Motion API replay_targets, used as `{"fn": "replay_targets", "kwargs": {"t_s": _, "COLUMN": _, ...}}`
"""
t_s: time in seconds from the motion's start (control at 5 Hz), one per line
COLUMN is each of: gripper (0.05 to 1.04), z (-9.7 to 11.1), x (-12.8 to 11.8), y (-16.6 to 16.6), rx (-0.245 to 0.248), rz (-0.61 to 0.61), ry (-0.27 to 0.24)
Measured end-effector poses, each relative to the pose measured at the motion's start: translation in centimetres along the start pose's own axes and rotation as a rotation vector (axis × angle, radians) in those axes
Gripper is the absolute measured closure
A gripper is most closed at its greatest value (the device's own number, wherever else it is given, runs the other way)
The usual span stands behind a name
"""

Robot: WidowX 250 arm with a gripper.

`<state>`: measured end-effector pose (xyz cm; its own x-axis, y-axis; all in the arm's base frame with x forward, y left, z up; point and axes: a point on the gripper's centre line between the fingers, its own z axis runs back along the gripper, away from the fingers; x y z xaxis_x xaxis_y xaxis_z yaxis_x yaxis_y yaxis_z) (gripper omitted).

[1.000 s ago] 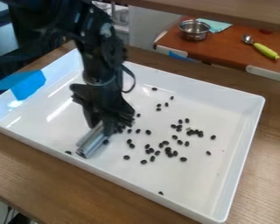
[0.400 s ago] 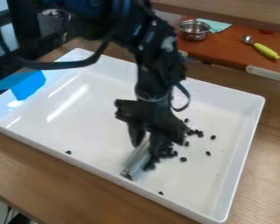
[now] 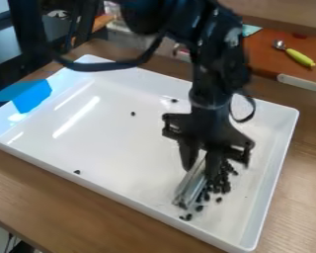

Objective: Sweep into pile

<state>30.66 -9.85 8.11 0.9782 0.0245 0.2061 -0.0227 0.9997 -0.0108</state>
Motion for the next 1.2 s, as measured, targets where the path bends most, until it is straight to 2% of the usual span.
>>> {"fn": "replay_targets", "kwargs": {"t_s": 0.2, "gripper": 0.748, "z": 1.5, "x": 1.1, "y": 2.2, "rx": -0.050, "rz": 0.049, "ry": -0.021}}
{"fn": "replay_targets", "kwargs": {"t_s": 0.4, "gripper": 0.748, "z": 4.3, "x": 2.7, "y": 8.1, "rx": -0.111, "rz": 0.156, "ry": -0.046}}
{"fn": "replay_targets", "kwargs": {"t_s": 0.6, "gripper": 0.748, "z": 5.8, "x": 3.5, "y": 11.8, "rx": -0.110, "rz": 0.126, "ry": -0.112}}
{"fn": "replay_targets", "kwargs": {"t_s": 0.8, "gripper": 0.748, "z": 5.8, "x": 3.7, "y": 16.6, "rx": -0.079, "rz": 0.110, "ry": -0.165}}
{"fn": "replay_targets", "kwargs": {"t_s": 1.0, "gripper": 0.748, "z": 4.1, "x": 3.5, "y": 19.5, "rx": -0.077, "rz": 0.042, "ry": -0.162}}
{"fn": "replay_targets", "kwargs": {"t_s": 1.2, "gripper": 0.748, "z": 3.7, "x": 4.6, "y": 21.2, "rx": -0.054, "rz": 0.010, "ry": -0.179}}
